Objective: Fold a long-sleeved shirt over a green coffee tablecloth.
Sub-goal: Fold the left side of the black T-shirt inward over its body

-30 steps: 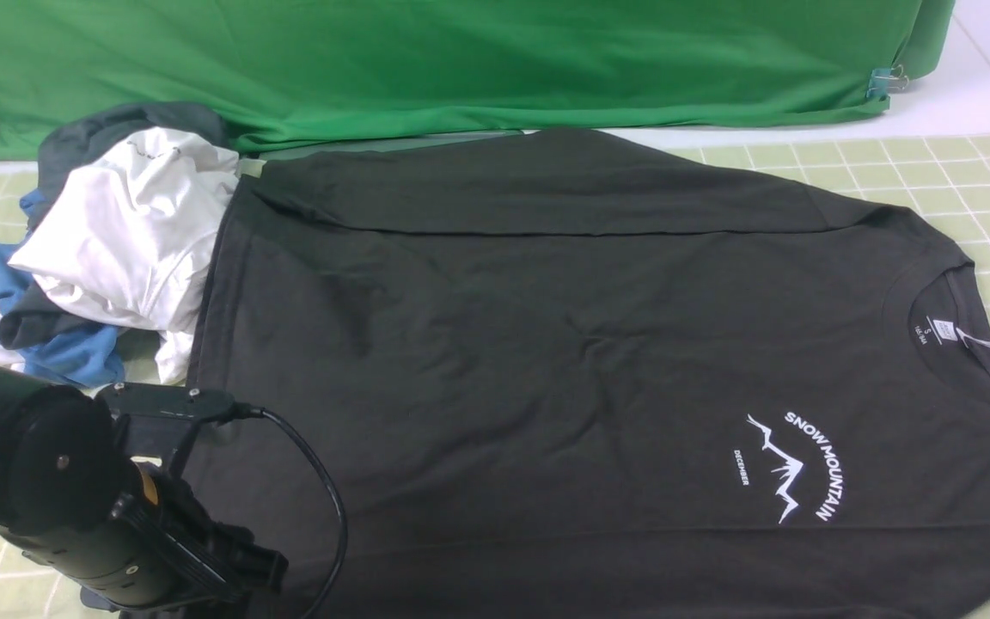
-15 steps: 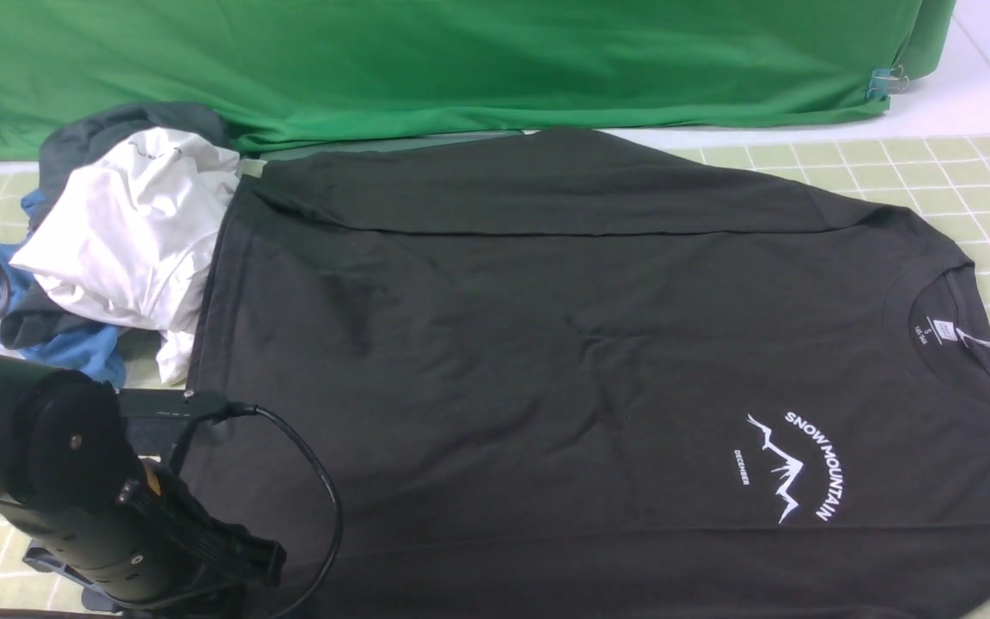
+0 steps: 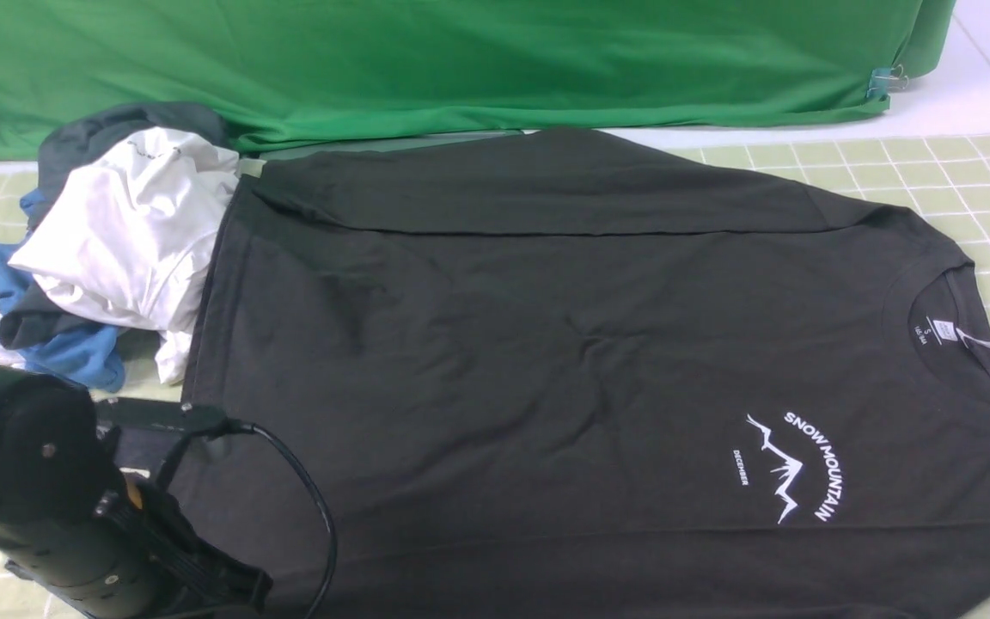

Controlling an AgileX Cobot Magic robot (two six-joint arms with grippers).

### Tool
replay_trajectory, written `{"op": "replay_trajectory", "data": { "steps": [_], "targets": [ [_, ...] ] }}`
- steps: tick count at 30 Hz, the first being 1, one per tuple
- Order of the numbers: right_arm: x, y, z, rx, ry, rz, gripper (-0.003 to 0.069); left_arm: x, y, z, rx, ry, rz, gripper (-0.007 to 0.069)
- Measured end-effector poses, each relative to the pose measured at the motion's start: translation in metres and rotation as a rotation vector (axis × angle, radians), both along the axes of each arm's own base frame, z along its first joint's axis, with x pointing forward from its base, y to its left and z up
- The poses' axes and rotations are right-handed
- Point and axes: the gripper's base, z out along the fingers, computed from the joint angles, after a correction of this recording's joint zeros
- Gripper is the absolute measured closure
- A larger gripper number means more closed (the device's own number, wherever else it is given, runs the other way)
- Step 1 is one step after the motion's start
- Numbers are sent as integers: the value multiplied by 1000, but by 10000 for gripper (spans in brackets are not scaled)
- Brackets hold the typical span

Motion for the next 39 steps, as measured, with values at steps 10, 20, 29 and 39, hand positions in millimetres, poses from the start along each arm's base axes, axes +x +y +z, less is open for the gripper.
{"op": "replay_trajectory", "data": {
  "steps": [10, 20, 29, 39],
  "targets": [
    [0, 0, 0, 1, 0, 0, 661, 7, -2, 55, -36, -138, -7, 611],
    [0, 0, 0, 1, 0, 0, 653, 54, -8, 167, -42, -474, -30, 611],
    [0, 0, 0, 1, 0, 0, 644, 105, -7, 155, 111, -462, -46, 611],
    [0, 0, 0, 0, 1, 0, 637, 149, -3, 99, 275, -378, -33, 611]
  ]
}}
